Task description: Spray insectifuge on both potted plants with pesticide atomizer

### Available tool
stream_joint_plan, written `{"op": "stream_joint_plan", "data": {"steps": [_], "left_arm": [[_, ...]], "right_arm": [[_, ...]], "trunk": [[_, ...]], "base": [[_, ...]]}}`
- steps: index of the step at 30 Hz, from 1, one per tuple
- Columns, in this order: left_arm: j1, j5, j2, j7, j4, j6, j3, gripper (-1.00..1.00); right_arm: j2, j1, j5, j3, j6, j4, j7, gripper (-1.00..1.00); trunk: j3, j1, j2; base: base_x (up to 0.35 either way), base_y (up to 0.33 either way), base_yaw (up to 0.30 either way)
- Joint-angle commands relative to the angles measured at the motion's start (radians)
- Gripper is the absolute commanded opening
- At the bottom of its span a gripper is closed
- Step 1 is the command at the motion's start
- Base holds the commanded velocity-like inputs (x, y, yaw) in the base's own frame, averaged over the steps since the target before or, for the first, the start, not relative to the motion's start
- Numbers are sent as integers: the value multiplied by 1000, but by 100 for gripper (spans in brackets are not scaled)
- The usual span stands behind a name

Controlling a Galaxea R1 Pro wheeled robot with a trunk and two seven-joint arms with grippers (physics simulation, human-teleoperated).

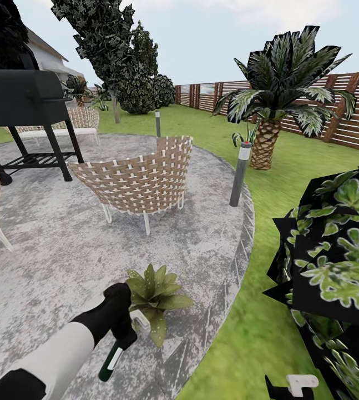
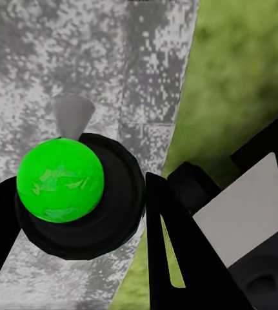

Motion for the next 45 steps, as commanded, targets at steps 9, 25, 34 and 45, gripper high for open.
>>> {"op": "stream_joint_plan", "data": {"steps": [9,25,34,45], "left_arm": [[55,-9,-10,-5,6,4,1,-100],[32,-13,3,-17,-13,6,5,-100],[-178,-18,24,-31,4,2,-1,-100],[-328,-303,33,-359,1,-38,-4,-100]], "right_arm": [[-1,-1,2,-9,-3,1,8,100],[4,-1,2,-9,-3,1,8,100],[4,-1,2,-9,-3,0,8,100],[4,-1,2,-9,-3,0,9,100]], "trunk": [[-1,0,0],[-1,0,0],[-1,0,0],[-1,0,0]], "base": [[0,0,0],[-172,60,0],[-88,44,0],[0,0,0]]}}
